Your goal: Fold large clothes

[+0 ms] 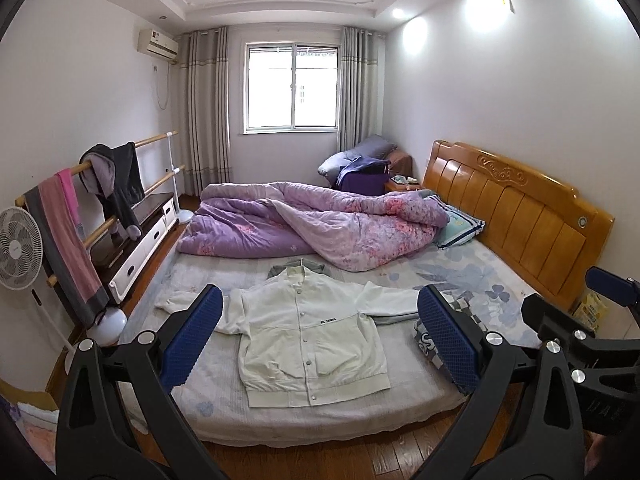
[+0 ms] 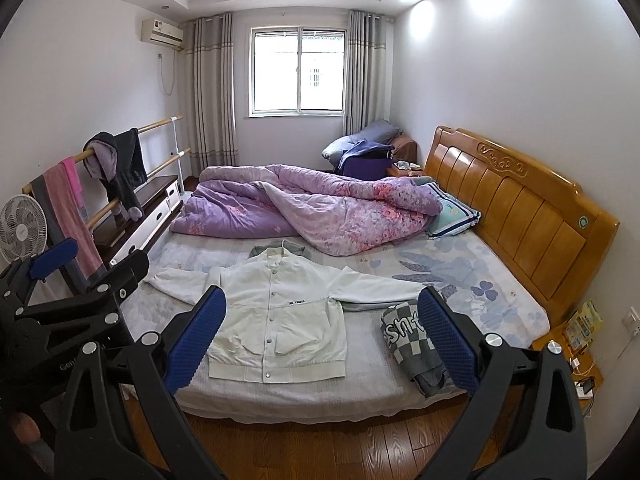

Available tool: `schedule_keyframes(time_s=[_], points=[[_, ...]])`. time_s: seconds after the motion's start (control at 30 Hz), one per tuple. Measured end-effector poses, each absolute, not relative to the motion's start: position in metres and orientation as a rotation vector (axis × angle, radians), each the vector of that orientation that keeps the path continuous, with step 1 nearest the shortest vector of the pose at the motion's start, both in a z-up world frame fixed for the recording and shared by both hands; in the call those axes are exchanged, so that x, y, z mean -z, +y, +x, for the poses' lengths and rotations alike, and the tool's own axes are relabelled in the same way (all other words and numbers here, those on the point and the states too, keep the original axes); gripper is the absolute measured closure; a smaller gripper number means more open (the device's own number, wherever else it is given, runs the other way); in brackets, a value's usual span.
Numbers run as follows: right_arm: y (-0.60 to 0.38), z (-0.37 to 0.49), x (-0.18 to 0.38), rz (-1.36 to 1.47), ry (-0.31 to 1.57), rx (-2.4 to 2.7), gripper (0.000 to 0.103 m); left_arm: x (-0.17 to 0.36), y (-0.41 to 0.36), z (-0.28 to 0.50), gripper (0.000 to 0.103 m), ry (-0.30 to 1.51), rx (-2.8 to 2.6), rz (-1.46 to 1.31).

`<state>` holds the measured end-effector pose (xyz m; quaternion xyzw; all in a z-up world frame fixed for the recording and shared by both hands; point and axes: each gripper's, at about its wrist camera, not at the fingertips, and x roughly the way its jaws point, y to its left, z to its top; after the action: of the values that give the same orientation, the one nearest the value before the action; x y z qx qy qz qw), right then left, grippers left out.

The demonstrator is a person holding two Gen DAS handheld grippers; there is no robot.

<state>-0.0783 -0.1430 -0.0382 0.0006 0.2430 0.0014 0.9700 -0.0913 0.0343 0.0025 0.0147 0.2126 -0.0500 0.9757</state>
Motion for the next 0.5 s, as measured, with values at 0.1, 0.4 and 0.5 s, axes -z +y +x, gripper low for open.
schedule_keyframes(time_s=[0.1, 0.4, 0.5], points=[[-0.1410, -0.0779, 0.0387, -0.007, 0.488, 0.000, 0.010, -0.0053, 0.0330, -0.0916, 0.005, 0.418, 0.104, 0.026], [-0.1412, -0.0789, 0.0387, -0.009, 0.474, 0.011, 0.010, -0.0101, 0.0274, -0.0872, 0.005, 0.398, 0.100, 0.038], [-0.1414, -0.0784, 0.0391, -0.007, 0.475, 0.012, 0.010, -0.0108, 0.0278, -0.0856, 0.005, 0.404, 0.103, 0.035]])
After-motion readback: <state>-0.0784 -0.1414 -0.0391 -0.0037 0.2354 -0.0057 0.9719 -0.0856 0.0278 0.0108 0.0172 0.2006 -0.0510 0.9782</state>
